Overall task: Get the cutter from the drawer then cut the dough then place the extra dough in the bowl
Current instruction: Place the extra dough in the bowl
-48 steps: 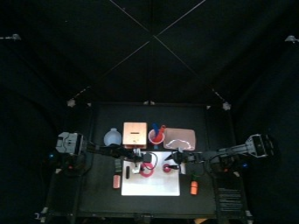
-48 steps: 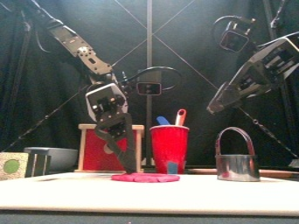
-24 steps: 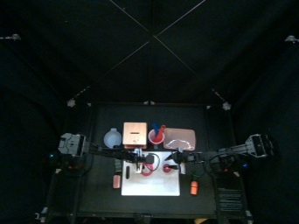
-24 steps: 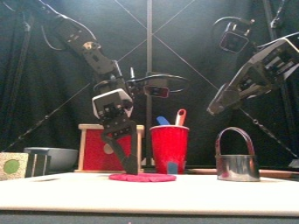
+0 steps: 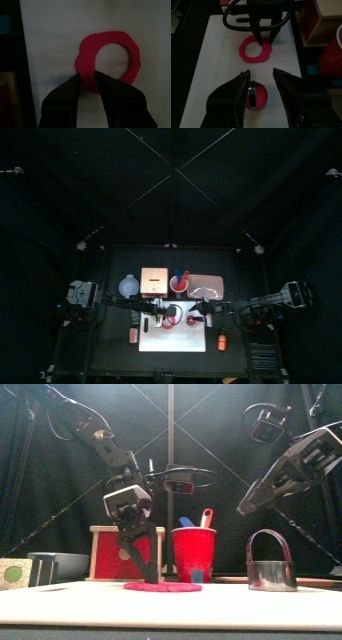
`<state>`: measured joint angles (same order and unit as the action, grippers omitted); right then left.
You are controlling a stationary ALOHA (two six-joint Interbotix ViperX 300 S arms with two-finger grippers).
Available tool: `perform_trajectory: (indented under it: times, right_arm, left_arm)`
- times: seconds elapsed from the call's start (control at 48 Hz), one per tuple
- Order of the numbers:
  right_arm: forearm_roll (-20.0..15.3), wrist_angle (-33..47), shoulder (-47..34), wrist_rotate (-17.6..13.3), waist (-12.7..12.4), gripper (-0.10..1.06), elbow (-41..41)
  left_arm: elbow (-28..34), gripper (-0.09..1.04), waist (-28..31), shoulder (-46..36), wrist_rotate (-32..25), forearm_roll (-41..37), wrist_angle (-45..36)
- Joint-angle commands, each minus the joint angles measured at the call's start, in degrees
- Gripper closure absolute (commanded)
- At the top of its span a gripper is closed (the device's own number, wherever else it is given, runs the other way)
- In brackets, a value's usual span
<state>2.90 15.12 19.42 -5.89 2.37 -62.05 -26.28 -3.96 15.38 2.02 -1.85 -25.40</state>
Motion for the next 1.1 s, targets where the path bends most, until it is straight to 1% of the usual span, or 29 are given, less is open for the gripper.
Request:
perform_trajectory:
  times: [0.021,0.354,0.5,0.625,0.771,0.958,1.104]
  right_arm:
    - [-0.18,0.44,0.62,-0.09,-0.18,0.18,0.53]
    - [-0.88,0.18,0.62,-0.09,-0.09,0.18,0.44]
    - [-0.88,0.18,0.62,-0.09,-0.18,0.18,0.44]
    - [-0.88,0.09,0.62,-0.09,-0.26,0.18,0.44]
    - [-0.88,0.09,0.62,-0.09,-0.26,0.18,0.44]
    - [-0.88,0.09,0.62,-0.09,-0.26,0.18,0.44]
    - [-0.88,0.00,0.62,-0.09,-0.26,0.18,0.35]
  left_arm:
    - [-0.18,0.32,-0.09,0.09,0.09,0.00,-0.26]
    - [-0.09,0.32,-0.35,-0.26,0.09,-0.18,-0.18]
    - [2.81,0.32,-1.23,-3.69,-0.18,-0.26,-3.16]
    - [5.80,0.32,-1.85,-8.09,-0.09,-2.81,-6.06]
    - [7.21,0.32,-1.93,-11.25,0.00,-6.15,-7.29]
    - [7.56,0.32,-1.58,-14.06,0.44,-10.55,-7.65]
    - [6.59,0.32,-0.53,-17.75,2.29,-13.27,-8.00]
